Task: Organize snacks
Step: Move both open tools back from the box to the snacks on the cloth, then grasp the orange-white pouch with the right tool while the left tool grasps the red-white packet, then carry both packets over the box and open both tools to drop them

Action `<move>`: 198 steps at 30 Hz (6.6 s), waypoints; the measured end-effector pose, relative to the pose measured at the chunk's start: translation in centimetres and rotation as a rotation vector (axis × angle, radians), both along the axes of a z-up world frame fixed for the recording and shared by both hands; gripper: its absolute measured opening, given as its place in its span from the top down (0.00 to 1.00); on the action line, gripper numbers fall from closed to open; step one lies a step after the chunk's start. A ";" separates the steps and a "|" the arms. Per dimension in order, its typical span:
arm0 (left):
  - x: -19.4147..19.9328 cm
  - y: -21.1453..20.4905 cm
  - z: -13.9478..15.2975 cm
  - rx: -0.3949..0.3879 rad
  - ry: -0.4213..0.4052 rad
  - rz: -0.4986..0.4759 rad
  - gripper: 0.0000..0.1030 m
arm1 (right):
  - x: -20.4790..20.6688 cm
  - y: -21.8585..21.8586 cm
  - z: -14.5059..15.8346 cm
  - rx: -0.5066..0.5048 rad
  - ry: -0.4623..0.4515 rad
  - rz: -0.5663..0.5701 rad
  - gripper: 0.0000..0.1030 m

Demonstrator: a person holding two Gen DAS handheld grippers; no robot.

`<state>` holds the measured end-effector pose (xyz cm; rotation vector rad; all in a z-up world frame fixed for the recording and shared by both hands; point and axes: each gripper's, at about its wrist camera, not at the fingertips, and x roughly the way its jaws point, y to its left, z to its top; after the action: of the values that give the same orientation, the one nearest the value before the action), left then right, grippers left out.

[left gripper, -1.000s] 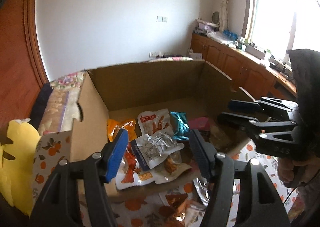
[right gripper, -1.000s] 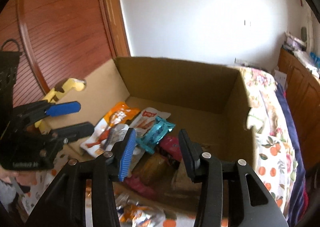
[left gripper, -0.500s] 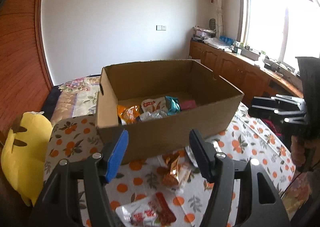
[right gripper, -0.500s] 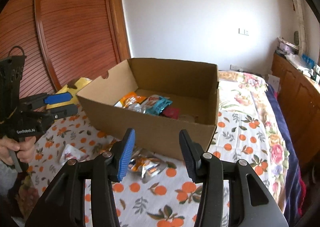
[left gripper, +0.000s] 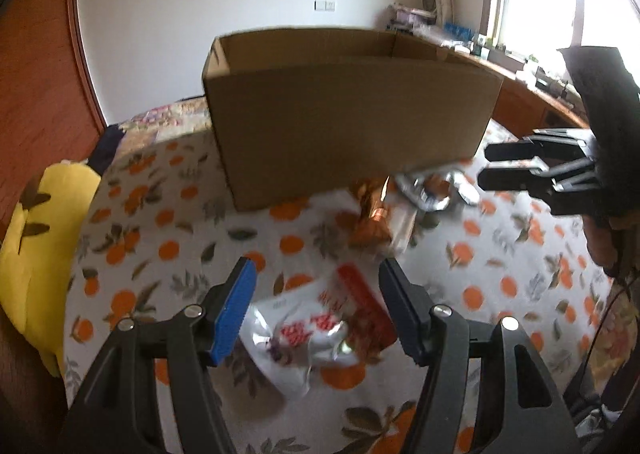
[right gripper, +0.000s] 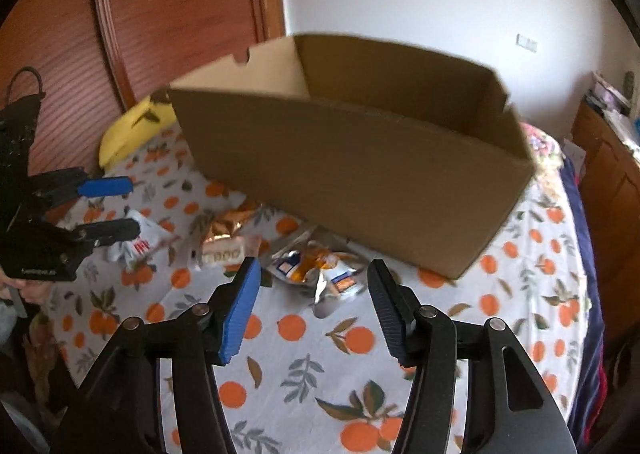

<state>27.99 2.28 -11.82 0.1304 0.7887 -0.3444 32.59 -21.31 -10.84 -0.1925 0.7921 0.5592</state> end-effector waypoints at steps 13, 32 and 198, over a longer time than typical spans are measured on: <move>-0.1 0.7 -1.8 -0.011 0.037 -0.003 0.37 | 4.4 2.7 -3.1 -0.042 0.098 0.010 0.45; -1.1 0.6 -1.3 -0.030 0.043 -0.009 0.37 | 0.2 1.5 -3.1 -0.032 0.143 0.100 0.34; 14.7 -5.6 9.4 -0.045 -0.180 -0.026 0.48 | 10.1 0.6 8.1 0.032 -0.238 -0.065 0.63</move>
<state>42.70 -3.28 -2.37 0.1273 0.6014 -0.3690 42.67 -20.71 -2.75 -0.1991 0.5563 0.4766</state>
